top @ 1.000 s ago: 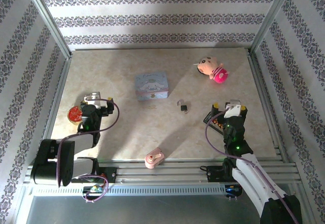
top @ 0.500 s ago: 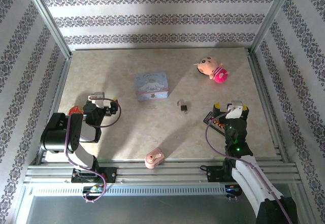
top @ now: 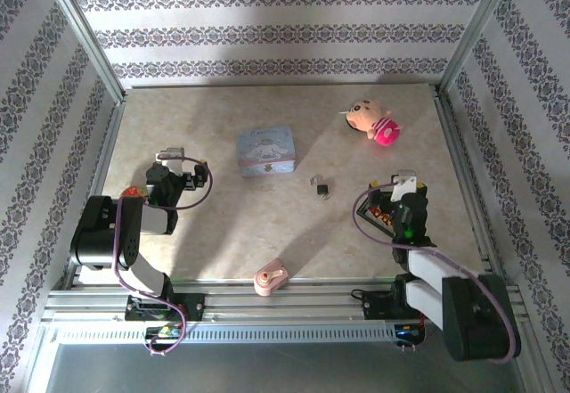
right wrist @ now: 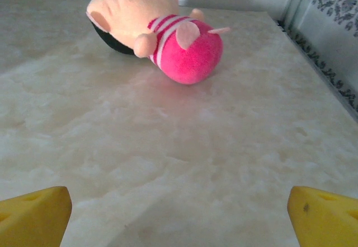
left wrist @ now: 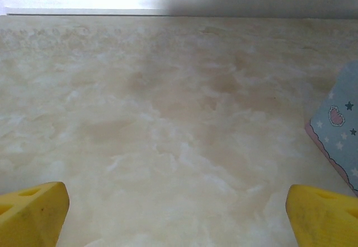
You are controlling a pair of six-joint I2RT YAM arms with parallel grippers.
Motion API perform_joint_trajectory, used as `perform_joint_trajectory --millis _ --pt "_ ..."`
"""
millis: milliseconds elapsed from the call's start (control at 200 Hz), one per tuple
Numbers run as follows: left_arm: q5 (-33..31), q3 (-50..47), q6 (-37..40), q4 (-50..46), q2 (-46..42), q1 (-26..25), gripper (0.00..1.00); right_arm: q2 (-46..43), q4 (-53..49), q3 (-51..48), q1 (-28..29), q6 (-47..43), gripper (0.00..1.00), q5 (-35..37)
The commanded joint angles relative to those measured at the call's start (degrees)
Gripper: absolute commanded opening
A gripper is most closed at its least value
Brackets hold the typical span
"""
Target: Unlock the padlock with the key
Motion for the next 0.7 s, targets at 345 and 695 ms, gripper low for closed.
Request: perform_joint_trajectory --millis 345,695 --pt "-0.7 -0.4 0.3 -0.5 -0.7 0.2 0.99 8.4 11.6 4.9 -1.6 2.6 0.98 -6.6" --pt "-0.6 -0.5 0.4 -0.5 -0.7 0.2 0.99 21.6 26.2 4.4 -1.5 1.9 0.98 -10.5"
